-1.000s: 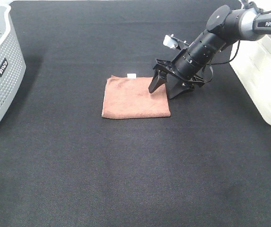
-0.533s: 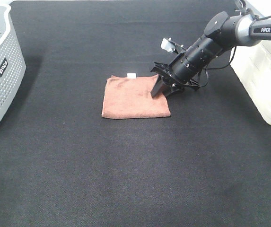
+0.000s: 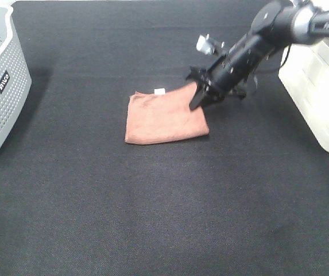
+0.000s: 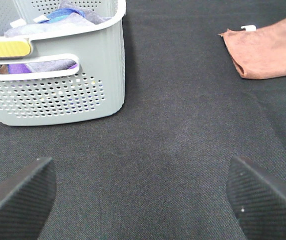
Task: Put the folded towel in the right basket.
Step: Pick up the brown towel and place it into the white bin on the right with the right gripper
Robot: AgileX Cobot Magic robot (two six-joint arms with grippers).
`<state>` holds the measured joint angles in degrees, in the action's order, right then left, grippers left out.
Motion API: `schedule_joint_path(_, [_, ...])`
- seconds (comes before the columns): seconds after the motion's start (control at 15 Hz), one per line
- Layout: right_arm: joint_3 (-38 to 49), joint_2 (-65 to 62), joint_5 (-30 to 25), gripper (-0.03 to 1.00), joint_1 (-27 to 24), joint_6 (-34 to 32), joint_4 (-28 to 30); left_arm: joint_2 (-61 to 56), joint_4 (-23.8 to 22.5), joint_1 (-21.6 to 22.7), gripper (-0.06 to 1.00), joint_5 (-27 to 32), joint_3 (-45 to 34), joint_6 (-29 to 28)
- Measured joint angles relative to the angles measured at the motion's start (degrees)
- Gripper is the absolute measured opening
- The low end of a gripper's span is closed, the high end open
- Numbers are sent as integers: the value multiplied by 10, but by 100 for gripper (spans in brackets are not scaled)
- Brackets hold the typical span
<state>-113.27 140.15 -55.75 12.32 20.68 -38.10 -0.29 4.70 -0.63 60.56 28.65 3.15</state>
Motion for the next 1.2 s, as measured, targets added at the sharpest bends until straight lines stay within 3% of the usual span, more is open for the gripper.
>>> schedule_joint_path(0.33, [0,-76,-32,0,0,0,16,0,0,0,88,0,0,0])
schedule_joint_path(0.67, [0,-206,-40,0,0,-43,142,0,0,0,88,0,0,0])
schedule_joint_path(0.87, [0,-284,-39,0,0,-90,247,0,0,0,88,0,0,0])
schedule_joint_path(1.2, [0,-363,1,0,0,-164,405,0,0,0,88,0,0,0])
